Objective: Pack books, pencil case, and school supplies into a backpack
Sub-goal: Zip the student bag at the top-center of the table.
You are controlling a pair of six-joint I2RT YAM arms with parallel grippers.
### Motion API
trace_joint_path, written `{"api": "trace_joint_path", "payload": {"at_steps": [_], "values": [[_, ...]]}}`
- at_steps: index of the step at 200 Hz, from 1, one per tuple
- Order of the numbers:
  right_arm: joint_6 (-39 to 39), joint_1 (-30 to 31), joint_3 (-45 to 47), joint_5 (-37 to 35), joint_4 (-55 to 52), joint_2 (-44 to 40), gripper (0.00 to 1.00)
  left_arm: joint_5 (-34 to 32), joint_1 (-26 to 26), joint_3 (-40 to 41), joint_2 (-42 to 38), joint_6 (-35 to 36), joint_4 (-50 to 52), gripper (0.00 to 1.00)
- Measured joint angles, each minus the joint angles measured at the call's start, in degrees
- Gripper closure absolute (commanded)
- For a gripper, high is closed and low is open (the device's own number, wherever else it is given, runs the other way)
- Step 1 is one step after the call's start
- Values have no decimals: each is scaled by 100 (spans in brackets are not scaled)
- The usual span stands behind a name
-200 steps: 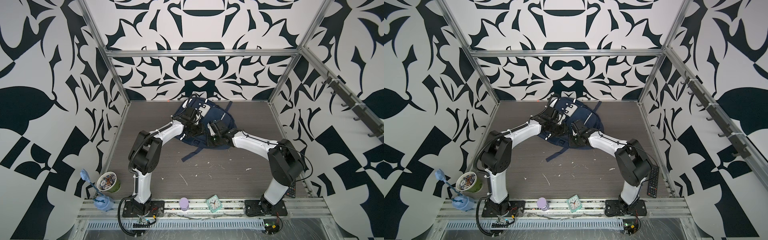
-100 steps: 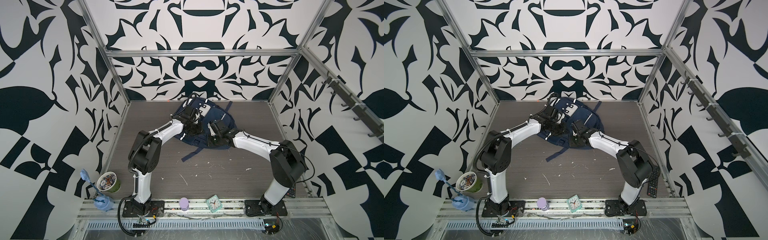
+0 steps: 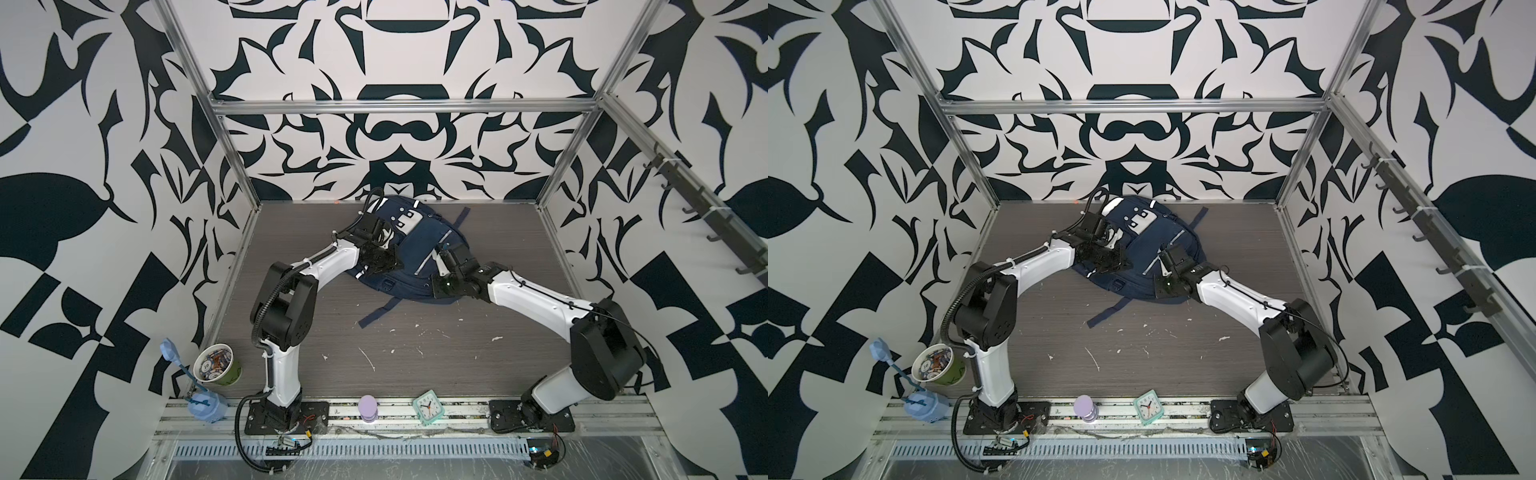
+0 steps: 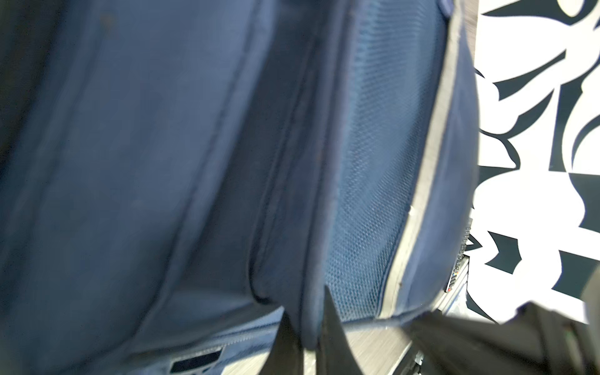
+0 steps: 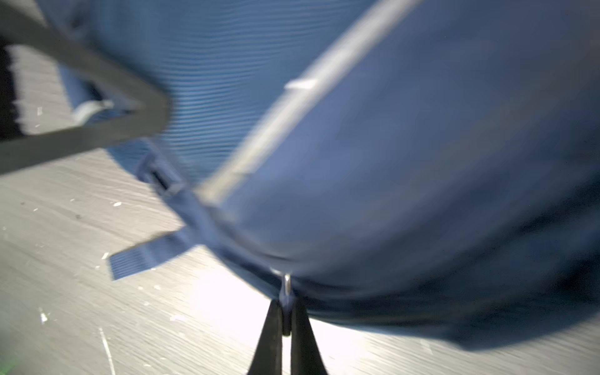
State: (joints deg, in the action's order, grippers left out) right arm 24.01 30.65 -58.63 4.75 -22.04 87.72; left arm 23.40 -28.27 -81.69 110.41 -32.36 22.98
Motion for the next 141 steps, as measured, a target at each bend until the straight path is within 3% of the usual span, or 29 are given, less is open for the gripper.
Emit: {"api": "trace_joint_path", "payload": {"at_steps": [50,96,141], "values": [[-166,-568,177,505,13,-295,100,66,120,120,-63,72,-59,91],[-59,-345,199,520,109,-151,100,-68,251,-164,76,83,197,80],[7,-210,251,306,131,-105,100,-634,457,-796,256,168,317,74]]}}
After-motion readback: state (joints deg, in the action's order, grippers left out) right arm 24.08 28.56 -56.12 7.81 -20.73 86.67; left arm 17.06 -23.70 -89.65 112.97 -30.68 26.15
